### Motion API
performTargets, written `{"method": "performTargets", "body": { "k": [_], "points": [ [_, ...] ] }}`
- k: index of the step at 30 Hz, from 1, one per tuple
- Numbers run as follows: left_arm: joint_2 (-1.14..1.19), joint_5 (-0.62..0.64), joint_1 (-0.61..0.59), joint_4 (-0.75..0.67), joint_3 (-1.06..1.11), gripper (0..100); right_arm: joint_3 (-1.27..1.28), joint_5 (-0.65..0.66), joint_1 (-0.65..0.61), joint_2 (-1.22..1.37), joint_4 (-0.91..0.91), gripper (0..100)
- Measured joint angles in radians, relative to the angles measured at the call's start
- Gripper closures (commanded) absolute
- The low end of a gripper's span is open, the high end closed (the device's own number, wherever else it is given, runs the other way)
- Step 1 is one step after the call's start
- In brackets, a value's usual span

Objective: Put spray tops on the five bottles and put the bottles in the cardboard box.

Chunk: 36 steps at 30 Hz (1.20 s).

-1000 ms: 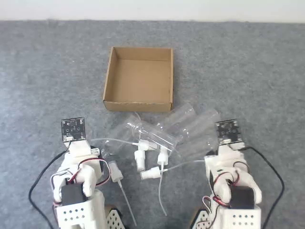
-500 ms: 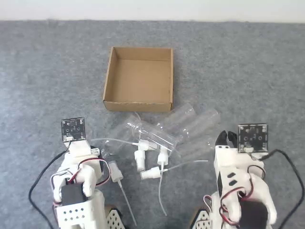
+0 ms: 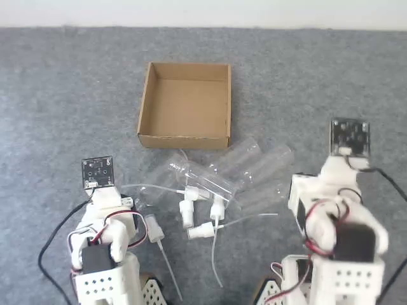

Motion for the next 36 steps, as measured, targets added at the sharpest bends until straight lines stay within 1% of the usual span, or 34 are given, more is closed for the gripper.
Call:
{"method": "performTargets", "body": {
  "k": [2,6,8,15,18,20,23,28,31,34,36],
  "points": [
    [0.0,0.0,0.0,0.0,0.0,99,-0.003,0.0,-0.04,0.043,0.0,96.7],
    [0.0,0.0,0.0,0.0,0.0,99,-0.003,0.0,-0.181,0.055,0.0,83.7],
    [0.0,0.0,0.0,0.0,0.0,99,-0.003,-0.003,-0.255,0.055,0.0,79.3],
    [0.0,0.0,0.0,0.0,0.0,99,-0.003,-0.003,-0.52,0.057,0.0,78.3],
    [0.0,0.0,0.0,0.0,0.0,99,-0.003,0.064,-0.626,0.057,0.0,78.2],
    [0.0,0.0,0.0,0.0,0.0,99,-0.003,0.118,-0.672,0.057,0.0,78.2],
    [0.0,0.0,0.0,0.0,0.0,99,-0.003,0.195,-0.717,0.057,0.0,78.2],
    [0.0,0.0,0.0,0.0,0.0,99,-0.003,0.331,-0.74,0.057,-0.018,77.9],
    [0.0,0.0,0.0,0.0,0.0,99,-0.003,0.385,-0.741,0.078,-0.071,73.1],
    [0.0,0.0,0.0,0.0,0.0,99,-0.011,0.404,-0.749,0.199,-0.121,65.8],
    [0.0,0.0,0.0,0.0,0.0,99,-0.038,0.405,-0.744,0.273,-0.132,62.7]
  ]
}}
